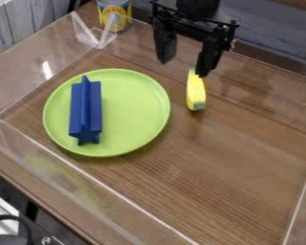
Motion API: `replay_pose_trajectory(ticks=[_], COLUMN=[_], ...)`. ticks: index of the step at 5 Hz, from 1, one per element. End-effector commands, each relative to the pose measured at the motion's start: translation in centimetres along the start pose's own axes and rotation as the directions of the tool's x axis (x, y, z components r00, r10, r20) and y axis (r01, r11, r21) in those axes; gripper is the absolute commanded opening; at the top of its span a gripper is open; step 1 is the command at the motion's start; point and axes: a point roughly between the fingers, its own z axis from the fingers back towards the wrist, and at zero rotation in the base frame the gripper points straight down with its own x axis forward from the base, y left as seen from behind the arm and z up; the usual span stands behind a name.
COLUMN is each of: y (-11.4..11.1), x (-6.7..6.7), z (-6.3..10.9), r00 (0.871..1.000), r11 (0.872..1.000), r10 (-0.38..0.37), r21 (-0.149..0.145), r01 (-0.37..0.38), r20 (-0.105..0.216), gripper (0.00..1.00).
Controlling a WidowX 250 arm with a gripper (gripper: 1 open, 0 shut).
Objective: Put the banana in the green plate
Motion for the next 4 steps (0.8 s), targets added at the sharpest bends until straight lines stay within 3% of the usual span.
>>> replay_pose_trajectory(ticks=[1, 2, 3, 4], y=[0.4, 0.9, -0.1, -0.9], x=[-0.5, -0.7, 0.1, 0.6], z=[-0.7, -1.8, -1.5, -1.5], r00=[1.0, 0.999, 0.998, 0.997], r11=[1.0, 0.999, 1.0, 1.0], r10=[-0.014, -0.032, -0.015, 0.015], r21=[-0.005, -0.008, -0.02, -0.023], r01=[0.014, 0.033, 0.016, -0.014], r20=[0.008, 0.037, 0.065, 0.069], gripper=[1.0, 0.0, 0.0, 1.0])
